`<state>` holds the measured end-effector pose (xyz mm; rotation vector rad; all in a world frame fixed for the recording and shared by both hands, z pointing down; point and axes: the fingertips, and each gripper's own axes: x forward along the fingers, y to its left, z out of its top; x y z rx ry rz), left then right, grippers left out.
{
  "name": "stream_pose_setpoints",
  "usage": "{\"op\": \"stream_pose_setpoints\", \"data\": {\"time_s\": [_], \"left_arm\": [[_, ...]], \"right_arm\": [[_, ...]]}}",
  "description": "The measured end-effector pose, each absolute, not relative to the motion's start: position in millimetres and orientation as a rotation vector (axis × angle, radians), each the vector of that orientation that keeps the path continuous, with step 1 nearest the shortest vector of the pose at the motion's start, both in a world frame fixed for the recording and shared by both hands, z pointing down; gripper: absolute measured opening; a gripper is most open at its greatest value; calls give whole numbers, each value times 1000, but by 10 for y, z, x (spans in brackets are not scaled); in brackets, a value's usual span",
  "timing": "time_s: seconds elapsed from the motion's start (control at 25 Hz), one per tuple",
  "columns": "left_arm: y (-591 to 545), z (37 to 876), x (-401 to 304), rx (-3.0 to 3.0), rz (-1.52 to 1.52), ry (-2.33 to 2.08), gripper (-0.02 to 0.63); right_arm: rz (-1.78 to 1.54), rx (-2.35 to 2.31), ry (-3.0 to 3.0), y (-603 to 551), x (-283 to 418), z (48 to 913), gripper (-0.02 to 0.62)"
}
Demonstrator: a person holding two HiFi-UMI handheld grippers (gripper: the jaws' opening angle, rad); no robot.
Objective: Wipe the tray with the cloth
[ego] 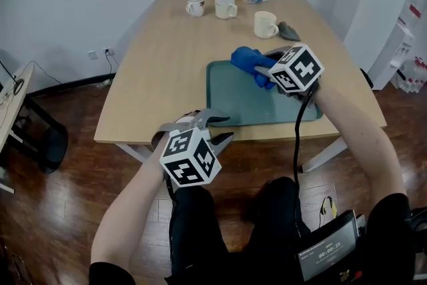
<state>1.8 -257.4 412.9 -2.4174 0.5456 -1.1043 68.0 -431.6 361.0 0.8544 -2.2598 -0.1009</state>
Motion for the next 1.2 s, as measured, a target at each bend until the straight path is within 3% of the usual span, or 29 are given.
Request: {"op": "stream_pose_setpoints", "data": {"time_s": [0.12, 0.4, 0.92, 1.2], "left_arm": [[-2611, 4262, 46, -2421, -1178, 523, 20], [-2661, 4233, 36, -2640, -1035, 545, 21], [-2692, 4296, 10, -2574, -1074, 583, 24], [-2684, 4288, 40, -2580, -1086, 583, 23]], "right_arm": [[-241, 739, -2214, -4513, 214, 3748, 110], [-659, 524, -2024, -4668, -262, 3993, 110], [-201, 62, -2310, -3010, -92, 4157, 107], [-175, 65, -2336, -2922, -18, 4139, 107]]}}
